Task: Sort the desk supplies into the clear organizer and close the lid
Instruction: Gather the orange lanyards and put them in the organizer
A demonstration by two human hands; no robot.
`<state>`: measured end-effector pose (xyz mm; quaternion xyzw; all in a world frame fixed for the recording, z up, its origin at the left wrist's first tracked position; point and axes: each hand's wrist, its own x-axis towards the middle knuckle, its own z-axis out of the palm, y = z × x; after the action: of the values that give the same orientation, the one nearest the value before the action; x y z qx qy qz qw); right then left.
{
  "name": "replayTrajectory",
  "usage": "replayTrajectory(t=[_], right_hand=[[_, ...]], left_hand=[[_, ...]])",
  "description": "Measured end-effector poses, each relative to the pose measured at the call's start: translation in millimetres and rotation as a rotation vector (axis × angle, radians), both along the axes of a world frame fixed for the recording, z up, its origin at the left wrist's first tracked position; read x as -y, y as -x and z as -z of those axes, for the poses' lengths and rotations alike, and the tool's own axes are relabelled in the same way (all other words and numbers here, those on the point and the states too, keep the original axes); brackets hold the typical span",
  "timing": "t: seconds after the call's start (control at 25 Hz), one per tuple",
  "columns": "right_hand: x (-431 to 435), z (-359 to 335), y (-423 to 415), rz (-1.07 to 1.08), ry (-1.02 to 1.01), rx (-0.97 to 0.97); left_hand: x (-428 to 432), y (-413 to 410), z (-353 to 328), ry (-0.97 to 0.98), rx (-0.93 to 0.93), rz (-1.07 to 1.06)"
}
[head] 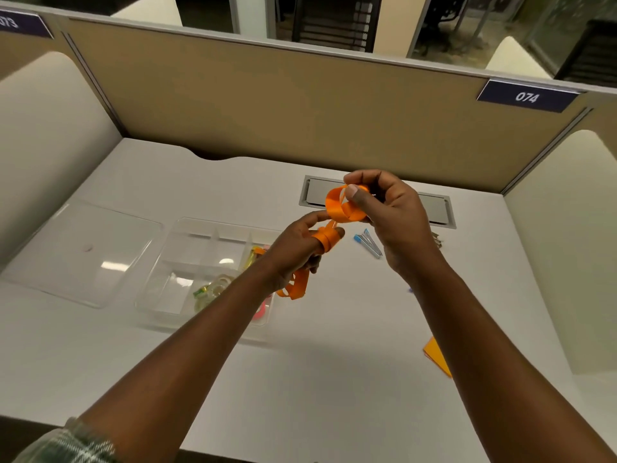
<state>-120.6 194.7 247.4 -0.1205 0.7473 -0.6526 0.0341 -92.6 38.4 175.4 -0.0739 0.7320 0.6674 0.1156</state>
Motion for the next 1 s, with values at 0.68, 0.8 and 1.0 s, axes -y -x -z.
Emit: replayTrajectory(t=[0.68, 0.8, 1.0], right_hand=[[66, 34, -1, -0.029, -0.103, 0.231], [111, 58, -16, -0.307, -0.191, 0.232], [170, 78, -22, -0.324, -0.115, 0.210]], left_hand=[[128, -22, -56, 0.290, -0.193, -0.017], [146, -19, -63, 0.306, -0.180, 0.096], [171, -11, -60, 0.373, -0.094, 0.175]])
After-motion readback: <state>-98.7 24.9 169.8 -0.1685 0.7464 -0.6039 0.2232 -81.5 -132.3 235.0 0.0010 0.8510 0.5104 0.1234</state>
